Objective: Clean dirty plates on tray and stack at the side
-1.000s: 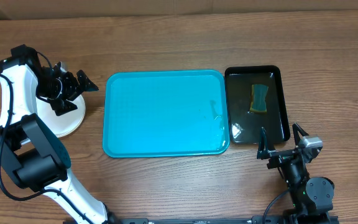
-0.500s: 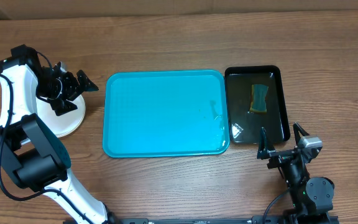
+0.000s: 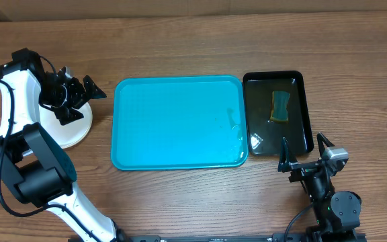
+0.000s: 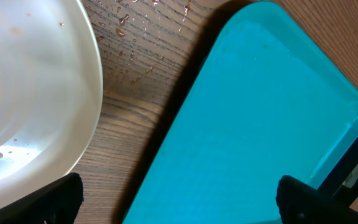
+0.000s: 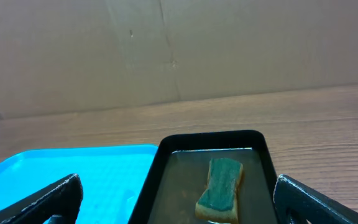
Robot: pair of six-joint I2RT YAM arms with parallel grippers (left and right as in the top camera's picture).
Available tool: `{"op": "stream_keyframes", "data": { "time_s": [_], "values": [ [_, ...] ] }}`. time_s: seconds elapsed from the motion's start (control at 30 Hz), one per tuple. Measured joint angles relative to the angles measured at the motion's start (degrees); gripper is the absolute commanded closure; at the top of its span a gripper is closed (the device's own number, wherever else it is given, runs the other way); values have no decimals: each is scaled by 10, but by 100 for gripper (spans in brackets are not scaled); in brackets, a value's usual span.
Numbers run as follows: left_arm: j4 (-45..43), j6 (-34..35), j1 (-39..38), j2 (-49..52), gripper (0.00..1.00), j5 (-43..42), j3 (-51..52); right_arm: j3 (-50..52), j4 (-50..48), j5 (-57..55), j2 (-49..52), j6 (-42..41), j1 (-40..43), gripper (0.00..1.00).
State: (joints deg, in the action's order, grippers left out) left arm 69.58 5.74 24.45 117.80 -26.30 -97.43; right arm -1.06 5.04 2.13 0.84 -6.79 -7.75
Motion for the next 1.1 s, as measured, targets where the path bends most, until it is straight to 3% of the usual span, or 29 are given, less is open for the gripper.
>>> {"op": "stream_keyframes", "data": {
  "time_s": [0.87, 1.1],
  "values": [
    [0, 0, -5, -5, 0, 0, 0, 0, 0, 0, 0, 1, 0, 0],
    [-3, 0, -78, -144, 0, 5, 3, 0, 0, 0, 0, 2, 0, 0]
  ]
}}
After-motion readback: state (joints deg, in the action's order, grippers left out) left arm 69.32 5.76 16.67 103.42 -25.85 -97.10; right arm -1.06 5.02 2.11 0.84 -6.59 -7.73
